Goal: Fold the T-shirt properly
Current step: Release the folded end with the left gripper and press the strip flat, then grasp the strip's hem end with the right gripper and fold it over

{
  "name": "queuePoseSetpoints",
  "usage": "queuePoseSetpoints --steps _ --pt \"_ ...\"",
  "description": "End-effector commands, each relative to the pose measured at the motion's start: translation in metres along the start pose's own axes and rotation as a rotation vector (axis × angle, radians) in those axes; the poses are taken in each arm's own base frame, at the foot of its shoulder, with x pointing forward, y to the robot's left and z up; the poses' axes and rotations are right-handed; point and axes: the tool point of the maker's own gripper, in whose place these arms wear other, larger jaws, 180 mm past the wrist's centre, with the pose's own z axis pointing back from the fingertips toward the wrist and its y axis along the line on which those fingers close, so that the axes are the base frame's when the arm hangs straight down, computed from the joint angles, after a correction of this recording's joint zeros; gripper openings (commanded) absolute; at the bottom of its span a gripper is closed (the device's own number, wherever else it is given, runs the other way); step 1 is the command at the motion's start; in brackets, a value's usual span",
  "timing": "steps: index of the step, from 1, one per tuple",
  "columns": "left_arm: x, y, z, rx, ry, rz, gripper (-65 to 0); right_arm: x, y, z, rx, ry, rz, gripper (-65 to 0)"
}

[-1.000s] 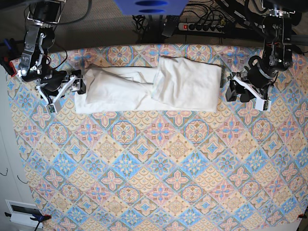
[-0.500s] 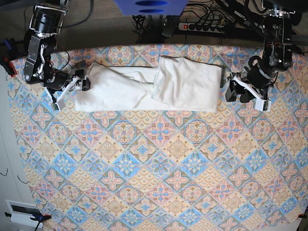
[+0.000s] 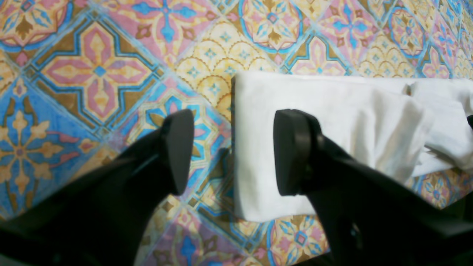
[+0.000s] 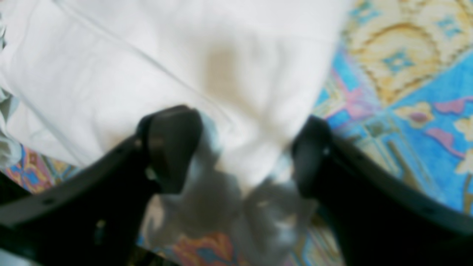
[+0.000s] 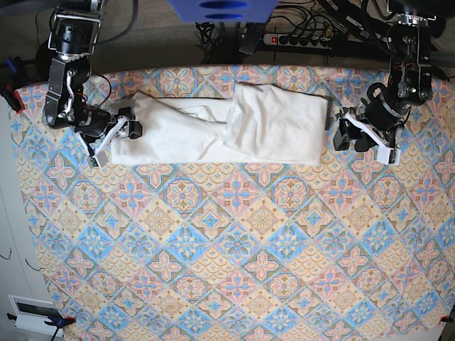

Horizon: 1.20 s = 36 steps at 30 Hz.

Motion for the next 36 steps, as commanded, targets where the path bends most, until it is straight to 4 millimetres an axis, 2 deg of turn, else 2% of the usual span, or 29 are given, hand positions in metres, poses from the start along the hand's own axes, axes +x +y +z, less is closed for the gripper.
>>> queuePoseSetpoints --steps 1,5,8,10,11,17,20,24,27,30,32,34,36 --pt "0.016 0.000 0.003 -0.007 -0.045 -0.020 -33.4 0.000 0.005 0.001 0.026 0.006 0.000 -32.5" --pt "0.015 0.000 0.003 -0.006 -0.043 -0.020 -33.4 0.001 0.012 0.002 0.071 -0.012 -0.036 -45.7" --pt "0.015 0.000 0.003 -0.007 -0.044 -0.019 -33.4 0.006 0.012 0.003 0.070 -0.030 -0.038 -58.7" --pt "0.015 0.000 0.003 -0.007 -0.044 -0.019 -33.8 0.008 0.012 0.004 0.068 -0.035 -0.034 -63.6" --pt "0.015 0.000 0.003 -0.007 -0.044 -0.019 -34.2 0.008 0.010 0.005 0.064 -0.036 -0.035 -64.5" --pt "0.013 0.000 0.004 -0.006 -0.038 -0.017 -36.1 0.017 -0.032 0.031 -0.024 -0.119 -0.134 -65.0" --pt "0.013 0.000 0.004 -0.006 -0.037 -0.018 -36.1 0.020 -0.055 0.048 -0.078 -0.117 -0.115 -65.0" --pt "0.012 0.000 0.004 -0.006 -0.036 -0.018 -36.1 0.025 -0.070 0.062 -0.117 -0.122 -0.088 -65.0" --pt "0.008 -0.005 0.001 -0.018 -0.023 -0.022 -38.8 0.044 -0.063 0.074 -0.130 -0.164 -0.022 -65.0" --pt "0.004 -0.010 0.000 -0.030 -0.012 -0.025 -49.6 0.072 -0.046 0.092 -0.147 -0.228 0.080 -65.0" --pt "0.001 -0.013 -0.002 -0.039 -0.005 -0.027 -56.4 0.065 -0.039 0.099 -0.159 -0.204 0.120 -65.0" --pt "0.001 -0.013 -0.002 -0.039 -0.005 -0.027 -60.3 0.067 -0.026 0.103 -0.158 -0.204 0.168 -65.0" --pt "0.001 -0.013 -0.002 -0.039 -0.004 -0.026 -61.3 0.073 0.004 0.096 -0.110 -0.217 0.222 -65.0"
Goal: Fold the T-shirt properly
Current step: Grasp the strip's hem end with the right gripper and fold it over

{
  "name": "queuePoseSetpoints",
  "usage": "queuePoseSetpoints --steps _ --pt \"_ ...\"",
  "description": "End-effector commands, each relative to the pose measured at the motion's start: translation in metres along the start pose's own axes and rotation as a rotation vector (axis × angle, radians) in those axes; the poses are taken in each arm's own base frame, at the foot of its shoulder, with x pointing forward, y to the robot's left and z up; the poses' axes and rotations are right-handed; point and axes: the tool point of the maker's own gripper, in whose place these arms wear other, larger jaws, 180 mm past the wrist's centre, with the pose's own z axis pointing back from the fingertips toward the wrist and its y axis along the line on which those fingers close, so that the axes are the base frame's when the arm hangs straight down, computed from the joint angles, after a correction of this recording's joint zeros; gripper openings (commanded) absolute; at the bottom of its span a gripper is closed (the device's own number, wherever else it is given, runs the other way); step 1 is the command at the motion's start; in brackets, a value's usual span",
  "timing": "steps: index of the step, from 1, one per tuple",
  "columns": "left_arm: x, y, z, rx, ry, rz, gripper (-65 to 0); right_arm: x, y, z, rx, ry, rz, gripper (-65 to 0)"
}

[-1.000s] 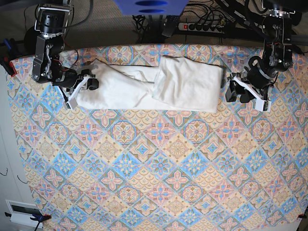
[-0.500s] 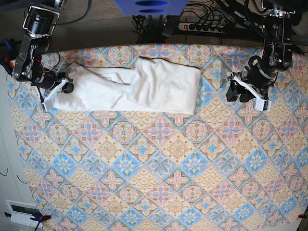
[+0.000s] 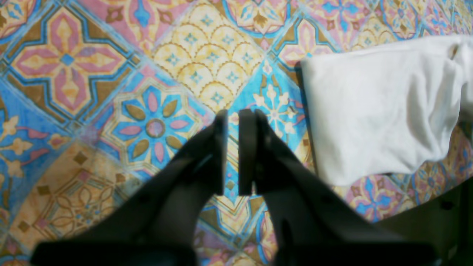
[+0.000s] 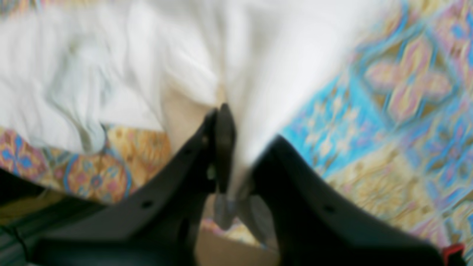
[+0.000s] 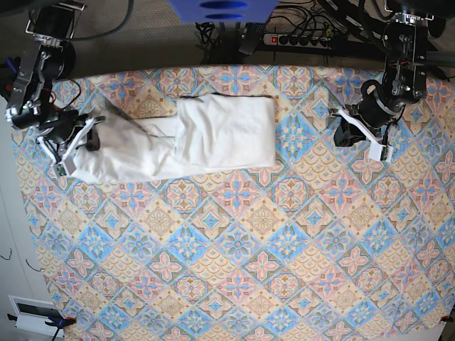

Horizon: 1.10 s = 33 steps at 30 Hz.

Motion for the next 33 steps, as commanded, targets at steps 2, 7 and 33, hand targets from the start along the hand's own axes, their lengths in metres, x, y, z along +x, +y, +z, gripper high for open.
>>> queuePoseSetpoints --steps 2,7,33 --pt "0.011 0.002 0.003 -0.001 -0.032 -0.014 -61.4 0.042 0.032 0.004 0.073 -0.135 0.074 -65.0" --pt "-0.008 0.019 -0.002 0.033 0.016 0.023 -61.5 0.042 0.091 -0.006 0.195 -0.143 0.112 -65.0" --pt "-0.045 -0.001 -0.016 0.012 0.087 0.039 -61.4 0.050 0.250 -0.074 0.466 0.000 0.445 -57.5"
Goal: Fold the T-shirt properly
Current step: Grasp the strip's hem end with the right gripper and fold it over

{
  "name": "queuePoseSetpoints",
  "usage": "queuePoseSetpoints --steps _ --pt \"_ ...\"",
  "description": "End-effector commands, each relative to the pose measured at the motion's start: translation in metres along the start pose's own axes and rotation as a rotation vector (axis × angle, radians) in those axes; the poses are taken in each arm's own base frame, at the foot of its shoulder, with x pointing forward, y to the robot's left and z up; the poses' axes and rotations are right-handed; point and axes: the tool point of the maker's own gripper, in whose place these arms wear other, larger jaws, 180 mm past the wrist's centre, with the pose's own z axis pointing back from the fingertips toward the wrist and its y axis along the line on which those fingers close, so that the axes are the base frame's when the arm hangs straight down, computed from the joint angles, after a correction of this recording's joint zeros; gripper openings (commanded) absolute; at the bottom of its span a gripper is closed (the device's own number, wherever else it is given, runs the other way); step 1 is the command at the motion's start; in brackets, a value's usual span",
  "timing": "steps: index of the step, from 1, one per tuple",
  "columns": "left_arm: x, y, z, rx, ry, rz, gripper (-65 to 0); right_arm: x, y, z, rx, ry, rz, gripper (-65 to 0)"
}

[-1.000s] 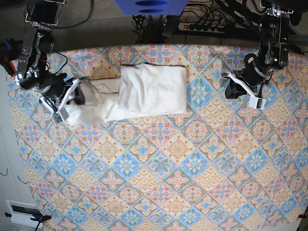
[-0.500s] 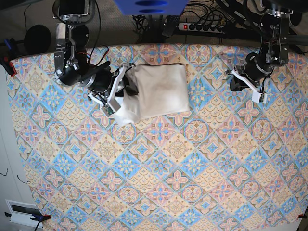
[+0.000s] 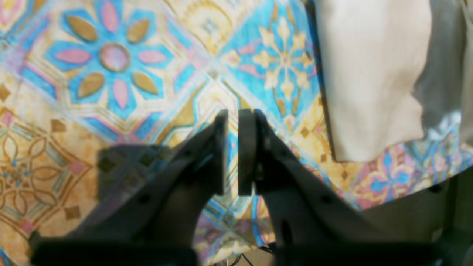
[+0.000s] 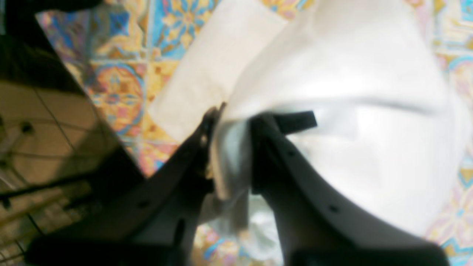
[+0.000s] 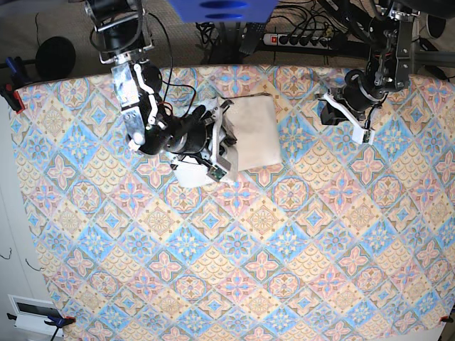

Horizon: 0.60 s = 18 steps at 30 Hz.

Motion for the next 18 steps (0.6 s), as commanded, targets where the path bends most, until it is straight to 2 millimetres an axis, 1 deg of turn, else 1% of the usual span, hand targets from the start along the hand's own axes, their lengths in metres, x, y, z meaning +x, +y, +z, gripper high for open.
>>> queuePoseSetpoints --steps 1,5,9,10,12,14,17,18 --pt "0.015 0.000 0.004 -0.005 -0.041 -0.018 -61.4 0.017 0.003 -0.002 0.008 -0.031 0.040 -55.2" --pt "0.015 0.000 0.004 -0.005 -0.041 -0.018 -61.4 0.016 0.017 -0.015 0.026 0.027 0.134 -47.0" --pt "0.016 0.000 0.003 -0.005 -0.043 -0.019 -61.3 0.011 0.039 -0.024 0.053 0.074 0.228 -41.6" --pt "0.016 0.000 0.003 -0.005 -0.043 -0.019 -61.3 0.011 0.041 -0.026 0.053 0.081 0.248 -40.5" --pt "0.016 0.000 0.003 -0.005 -0.043 -0.019 -61.3 0.018 0.046 -0.027 0.058 0.080 0.298 -37.9" --pt "0.016 0.000 0.003 -0.005 -0.043 -0.019 -61.3 0.024 0.057 -0.028 0.076 0.077 0.362 -36.3" --pt "0.016 0.000 0.003 -0.005 -0.043 -0.019 -61.3 0.054 0.075 -0.019 0.088 -0.017 0.450 -36.1" --pt "0.016 0.000 0.003 -0.005 -0.043 -0.019 -61.3 0.060 0.074 -0.015 0.081 -0.042 0.450 -36.1"
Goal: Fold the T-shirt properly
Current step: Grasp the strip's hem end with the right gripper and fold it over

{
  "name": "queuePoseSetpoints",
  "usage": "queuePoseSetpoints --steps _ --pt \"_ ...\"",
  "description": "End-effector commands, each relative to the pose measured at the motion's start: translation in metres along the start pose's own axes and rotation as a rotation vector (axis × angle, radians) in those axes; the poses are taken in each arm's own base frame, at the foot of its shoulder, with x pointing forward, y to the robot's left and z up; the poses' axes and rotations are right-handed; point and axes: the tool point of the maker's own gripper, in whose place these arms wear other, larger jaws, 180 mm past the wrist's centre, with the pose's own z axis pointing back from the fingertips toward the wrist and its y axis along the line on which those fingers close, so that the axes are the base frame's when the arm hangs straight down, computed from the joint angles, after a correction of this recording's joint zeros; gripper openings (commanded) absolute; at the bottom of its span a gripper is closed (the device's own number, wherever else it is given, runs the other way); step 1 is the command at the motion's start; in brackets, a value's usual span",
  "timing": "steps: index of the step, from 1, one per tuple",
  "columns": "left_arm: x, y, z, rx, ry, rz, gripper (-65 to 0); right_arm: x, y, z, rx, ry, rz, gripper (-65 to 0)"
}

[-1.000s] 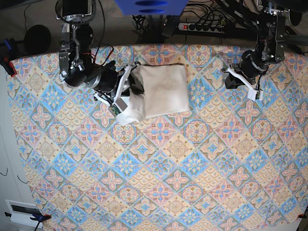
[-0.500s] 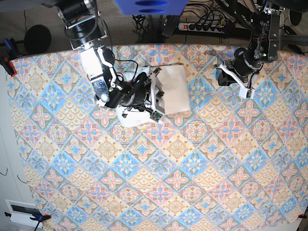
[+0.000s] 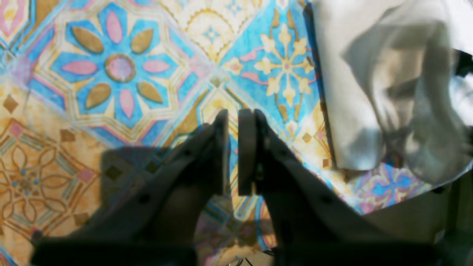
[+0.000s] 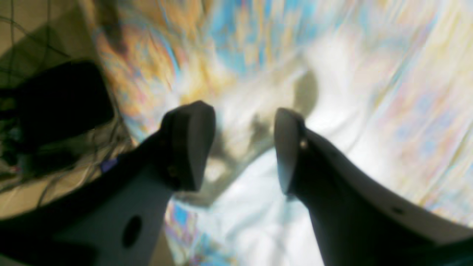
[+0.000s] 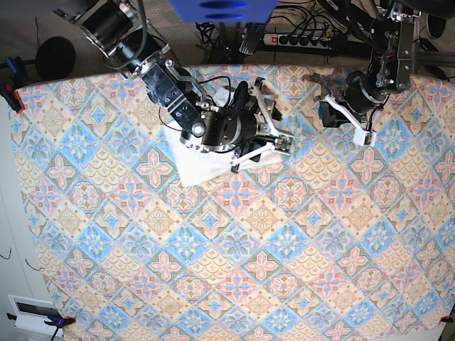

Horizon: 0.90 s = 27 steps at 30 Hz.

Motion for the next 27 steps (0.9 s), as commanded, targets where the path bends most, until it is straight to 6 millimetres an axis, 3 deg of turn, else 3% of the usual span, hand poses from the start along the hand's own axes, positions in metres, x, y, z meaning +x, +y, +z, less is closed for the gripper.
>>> queuePoseSetpoints --steps 1,3,8,14,17,20,23,27 --pt "0.011 -0.001 0.003 -0.008 -0.035 -0.013 -61.3 0.017 -0.013 0.010 -0.035 -0.060 0.003 -36.1" --pt "0.010 -0.001 0.004 -0.008 -0.031 -0.013 -61.3 0.015 -0.031 0.018 -0.080 -0.076 -0.036 -36.1" --pt "0.008 -0.009 0.011 -0.021 -0.034 -0.035 -61.3 -0.015 -0.060 0.034 -0.153 -0.054 -0.084 -36.1" --pt "0.031 -0.035 0.023 -0.075 -0.103 -0.078 -60.5 -0.034 -0.082 0.048 -0.213 -0.048 -0.121 -36.1" --pt "0.043 -0.050 0.023 -0.107 -0.138 -0.086 -50.7 -0.037 -0.092 0.054 -0.240 -0.053 -0.145 -36.1" --pt "0.050 -0.071 0.016 -0.156 -0.150 -0.101 -36.1 -0.041 -0.095 0.057 -0.248 -0.046 -0.149 -36.1" --pt "0.051 -0.087 0.009 -0.203 -0.142 -0.113 -25.9 -0.045 -0.097 0.058 -0.253 -0.036 -0.146 -36.1" --pt "0.057 -0.100 -0.002 -0.276 -0.138 -0.038 -22.6 -0.047 -0.100 0.062 -0.265 -0.039 -0.157 -36.1"
